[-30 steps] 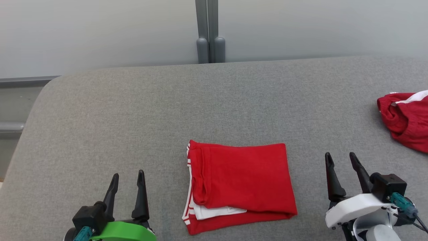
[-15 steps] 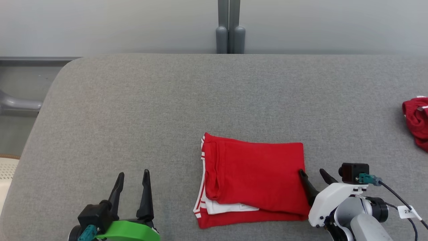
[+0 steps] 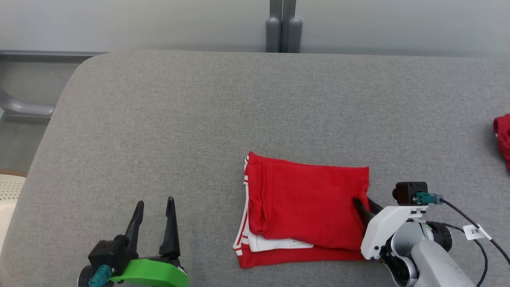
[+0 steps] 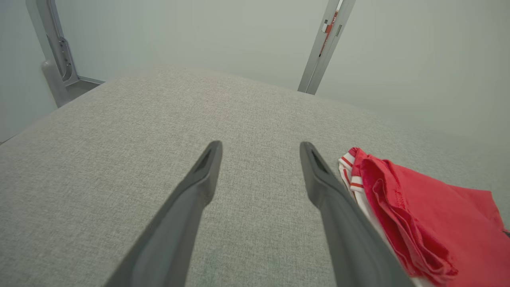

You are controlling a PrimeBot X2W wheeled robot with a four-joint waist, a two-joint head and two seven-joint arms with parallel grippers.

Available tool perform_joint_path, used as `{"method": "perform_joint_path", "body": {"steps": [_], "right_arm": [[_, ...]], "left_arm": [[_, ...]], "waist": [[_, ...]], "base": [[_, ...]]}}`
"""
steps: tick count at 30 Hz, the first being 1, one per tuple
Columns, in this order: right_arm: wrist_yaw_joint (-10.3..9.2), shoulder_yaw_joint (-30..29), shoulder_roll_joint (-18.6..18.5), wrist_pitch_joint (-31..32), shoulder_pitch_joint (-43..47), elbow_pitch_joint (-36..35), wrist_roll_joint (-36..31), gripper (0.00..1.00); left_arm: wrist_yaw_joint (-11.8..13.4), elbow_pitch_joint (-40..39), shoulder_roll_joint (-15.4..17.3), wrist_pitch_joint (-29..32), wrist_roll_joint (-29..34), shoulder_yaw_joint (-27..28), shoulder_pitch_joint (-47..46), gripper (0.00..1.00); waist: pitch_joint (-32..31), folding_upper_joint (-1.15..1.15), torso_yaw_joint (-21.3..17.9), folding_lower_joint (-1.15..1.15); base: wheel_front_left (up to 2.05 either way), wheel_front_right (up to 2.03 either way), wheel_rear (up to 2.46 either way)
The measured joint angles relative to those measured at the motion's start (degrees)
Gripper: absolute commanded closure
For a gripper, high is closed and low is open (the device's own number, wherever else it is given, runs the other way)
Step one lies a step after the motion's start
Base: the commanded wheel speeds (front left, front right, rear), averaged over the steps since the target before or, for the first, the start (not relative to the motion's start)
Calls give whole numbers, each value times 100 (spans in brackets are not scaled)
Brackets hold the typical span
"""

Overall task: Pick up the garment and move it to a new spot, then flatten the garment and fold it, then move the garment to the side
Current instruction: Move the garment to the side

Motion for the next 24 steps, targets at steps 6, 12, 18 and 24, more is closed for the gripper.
{"method": "perform_joint_path", "body": {"steps": [6, 12, 18, 24], "right_arm": [[5, 19, -216, -169, -180, -30, 10, 100], [5, -248, -612, -186, -321, -232, -124, 100], [5, -724, -667, -238, -365, -531, -286, 100], [4, -1046, -712, -235, -364, -789, -420, 100]], "left_arm": [[0, -77, -3, 0, 11, 4, -44, 0], [-22, -226, -5, 0, 52, -76, -143, 0], [-32, -289, -9, 0, 89, -176, -269, 0], [-54, -275, -8, 0, 220, -176, -435, 0]], "waist": [[56, 0, -238, 0], [133, 0, -643, 0], [250, 0, -1208, 0], [402, 0, -1813, 1]], "base": [[0, 0, 0], [0, 0, 0], [0, 0, 0], [0, 0, 0]]}}
